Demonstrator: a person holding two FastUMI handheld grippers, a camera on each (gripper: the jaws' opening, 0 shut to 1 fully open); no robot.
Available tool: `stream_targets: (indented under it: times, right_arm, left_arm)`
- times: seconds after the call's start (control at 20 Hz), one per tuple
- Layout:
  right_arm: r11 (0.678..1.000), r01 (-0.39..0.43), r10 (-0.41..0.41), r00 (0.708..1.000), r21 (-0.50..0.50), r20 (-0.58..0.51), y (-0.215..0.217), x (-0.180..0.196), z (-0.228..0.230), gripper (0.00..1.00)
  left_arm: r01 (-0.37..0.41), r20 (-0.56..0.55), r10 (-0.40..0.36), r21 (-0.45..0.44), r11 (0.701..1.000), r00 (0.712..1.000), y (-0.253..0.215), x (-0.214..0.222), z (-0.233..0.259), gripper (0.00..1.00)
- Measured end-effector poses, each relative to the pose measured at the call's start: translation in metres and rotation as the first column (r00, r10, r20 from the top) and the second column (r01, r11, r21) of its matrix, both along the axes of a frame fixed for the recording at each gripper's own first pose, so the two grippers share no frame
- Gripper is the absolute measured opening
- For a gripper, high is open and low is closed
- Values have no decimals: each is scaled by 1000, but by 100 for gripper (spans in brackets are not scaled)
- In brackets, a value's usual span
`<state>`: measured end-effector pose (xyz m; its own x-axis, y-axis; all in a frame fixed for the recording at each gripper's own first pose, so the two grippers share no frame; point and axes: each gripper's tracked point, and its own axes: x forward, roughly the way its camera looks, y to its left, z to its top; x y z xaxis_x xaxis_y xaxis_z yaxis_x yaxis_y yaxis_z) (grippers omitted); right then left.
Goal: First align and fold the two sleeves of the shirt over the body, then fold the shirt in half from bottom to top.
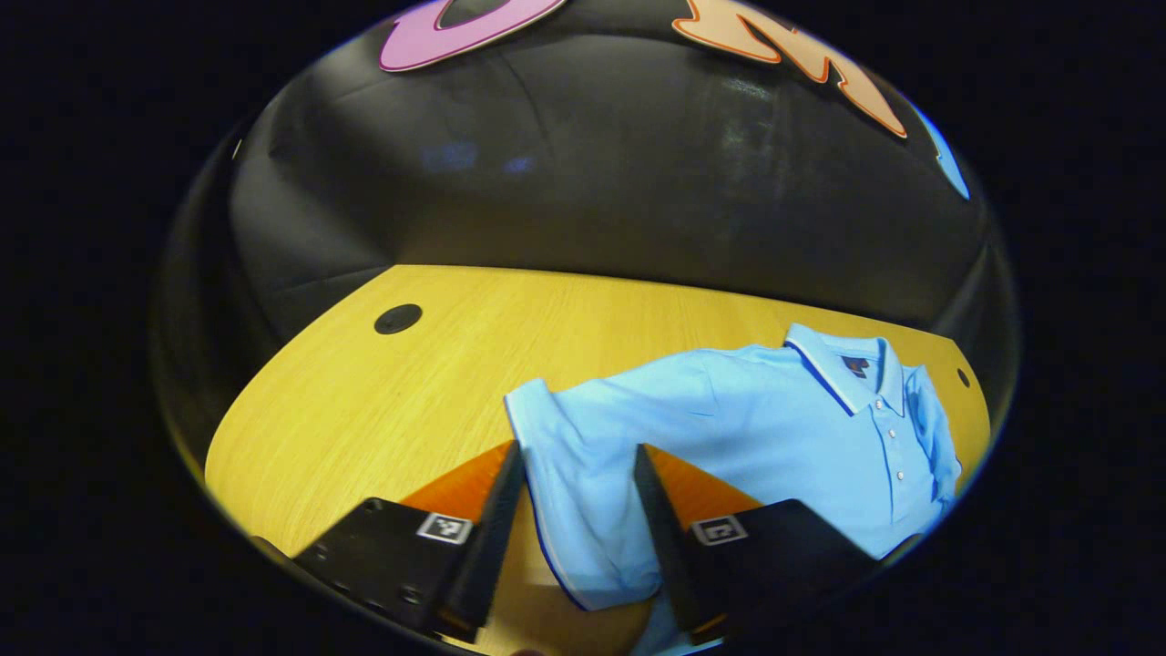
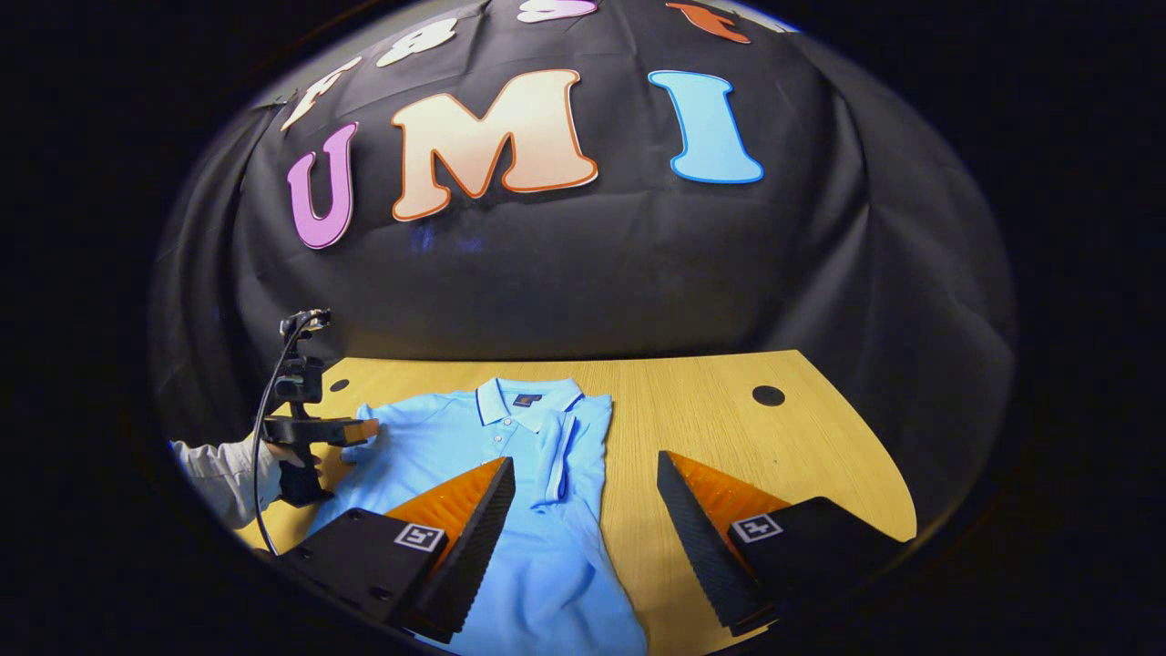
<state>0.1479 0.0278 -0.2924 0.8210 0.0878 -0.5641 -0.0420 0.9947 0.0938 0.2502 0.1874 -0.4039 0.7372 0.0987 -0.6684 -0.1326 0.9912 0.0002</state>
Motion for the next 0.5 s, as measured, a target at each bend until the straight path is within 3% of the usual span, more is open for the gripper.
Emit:
stream_targets:
  times: [0.15,0.2,0.3,0.35,0.4,0.5]
  right_arm:
    - [999,13,-12,1000,31,-18,-5,-16,0,98]
    - [999,19,-19,1000,34,-14,-8,-21,2,98]
    - [999,24,-23,1000,25,-18,-15,-31,2,94]
    - [999,27,-27,999,21,-21,-18,-34,4,98]
    - [999,31,-30,999,25,-20,-20,-37,6,94]
    - [998,45,-44,999,35,-19,-25,-38,9,98]
  left_arm:
    - [7,10,-7,-29,1000,1000,-11,2,1,5]
    - [-2,11,2,-24,1000,1000,-9,2,1,0]
    - [-20,19,21,-11,1000,1000,-10,5,8,0]
    - [-20,34,21,-13,1000,999,-15,7,16,0]
    - [-8,45,9,-25,1000,999,-27,8,26,0]
    - [39,65,-37,-27,999,997,-54,14,43,0]
